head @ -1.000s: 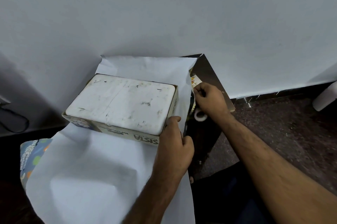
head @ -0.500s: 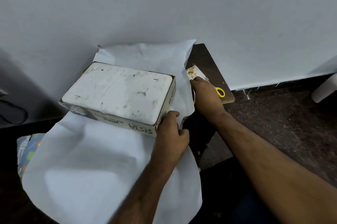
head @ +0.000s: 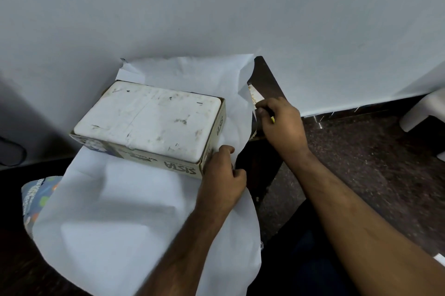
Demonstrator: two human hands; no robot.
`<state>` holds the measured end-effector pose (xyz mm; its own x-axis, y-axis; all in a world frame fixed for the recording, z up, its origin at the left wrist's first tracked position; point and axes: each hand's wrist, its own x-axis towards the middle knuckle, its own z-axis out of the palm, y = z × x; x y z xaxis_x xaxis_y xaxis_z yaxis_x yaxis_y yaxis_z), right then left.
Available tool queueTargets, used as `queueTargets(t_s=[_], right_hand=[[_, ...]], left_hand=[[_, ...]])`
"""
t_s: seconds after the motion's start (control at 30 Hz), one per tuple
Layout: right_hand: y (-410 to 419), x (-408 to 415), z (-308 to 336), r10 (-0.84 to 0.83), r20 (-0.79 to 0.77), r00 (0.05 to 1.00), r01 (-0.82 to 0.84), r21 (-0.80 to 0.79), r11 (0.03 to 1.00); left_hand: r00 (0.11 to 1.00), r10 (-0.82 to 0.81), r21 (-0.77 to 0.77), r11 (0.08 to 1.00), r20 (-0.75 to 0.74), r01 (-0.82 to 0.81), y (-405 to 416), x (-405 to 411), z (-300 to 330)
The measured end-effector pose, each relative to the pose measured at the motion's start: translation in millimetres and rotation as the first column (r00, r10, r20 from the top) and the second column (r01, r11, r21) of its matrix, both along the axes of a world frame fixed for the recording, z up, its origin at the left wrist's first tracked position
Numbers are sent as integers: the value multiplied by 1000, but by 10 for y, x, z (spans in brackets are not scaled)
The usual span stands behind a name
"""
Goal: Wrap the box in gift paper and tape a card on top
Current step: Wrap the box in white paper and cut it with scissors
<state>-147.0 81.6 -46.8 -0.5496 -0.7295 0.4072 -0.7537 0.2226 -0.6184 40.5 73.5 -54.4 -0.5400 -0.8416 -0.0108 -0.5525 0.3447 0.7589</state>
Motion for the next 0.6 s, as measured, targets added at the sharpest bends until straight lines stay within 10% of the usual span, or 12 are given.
queueTargets(t_s=[0.37,0.5,0.6], right_hand=[[630,-429,-244,-22,341,940,27,-8,1000],[814,-581,-423,116,175,978,-115,-12,993],[985,-658,-732,157,-39,987,-153,90,984]], left_hand=[[946,-316,-297,913,-74,281,441,-380,-78],[963,-267,203,941,-43,270,605,-870,-517],[991,125,755,653,-42,-50,571,-1166,-859]])
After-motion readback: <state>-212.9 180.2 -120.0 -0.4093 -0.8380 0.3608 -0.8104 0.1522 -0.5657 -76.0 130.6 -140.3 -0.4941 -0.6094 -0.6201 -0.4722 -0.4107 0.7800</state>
